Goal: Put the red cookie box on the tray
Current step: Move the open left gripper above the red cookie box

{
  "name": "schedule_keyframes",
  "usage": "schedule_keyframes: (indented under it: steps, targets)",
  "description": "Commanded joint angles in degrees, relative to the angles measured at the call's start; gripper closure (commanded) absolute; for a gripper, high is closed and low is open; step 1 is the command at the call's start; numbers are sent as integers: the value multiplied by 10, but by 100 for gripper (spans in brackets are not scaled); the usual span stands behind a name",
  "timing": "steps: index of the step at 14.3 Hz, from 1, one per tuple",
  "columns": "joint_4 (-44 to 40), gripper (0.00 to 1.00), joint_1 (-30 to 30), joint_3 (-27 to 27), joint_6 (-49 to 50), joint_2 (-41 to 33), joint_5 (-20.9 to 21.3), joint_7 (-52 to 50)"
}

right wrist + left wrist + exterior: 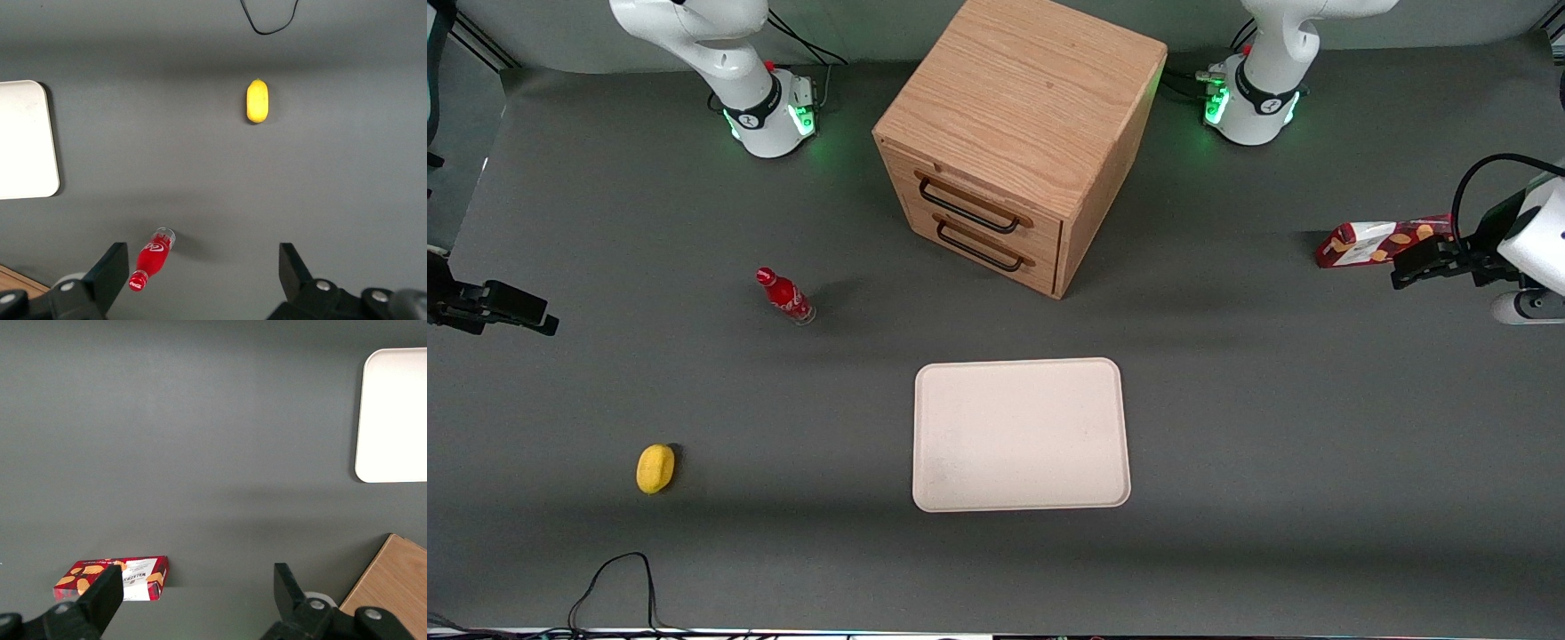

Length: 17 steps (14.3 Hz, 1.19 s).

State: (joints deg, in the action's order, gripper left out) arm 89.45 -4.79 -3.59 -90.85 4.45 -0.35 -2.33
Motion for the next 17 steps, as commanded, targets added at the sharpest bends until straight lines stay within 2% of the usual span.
schedule_keyframes:
  steps: [1,8,10,14,17]
  targets:
    - [2,0,-7,-8,8,-8,-5,7]
    - [1,0,-6,-12,31,-9,3,30]
    - [11,0,-6,-33,35,-24,4,47]
    - [110,0,8,-36,9,-104,28,77]
    - [220,0,62,-36,-24,-195,40,125]
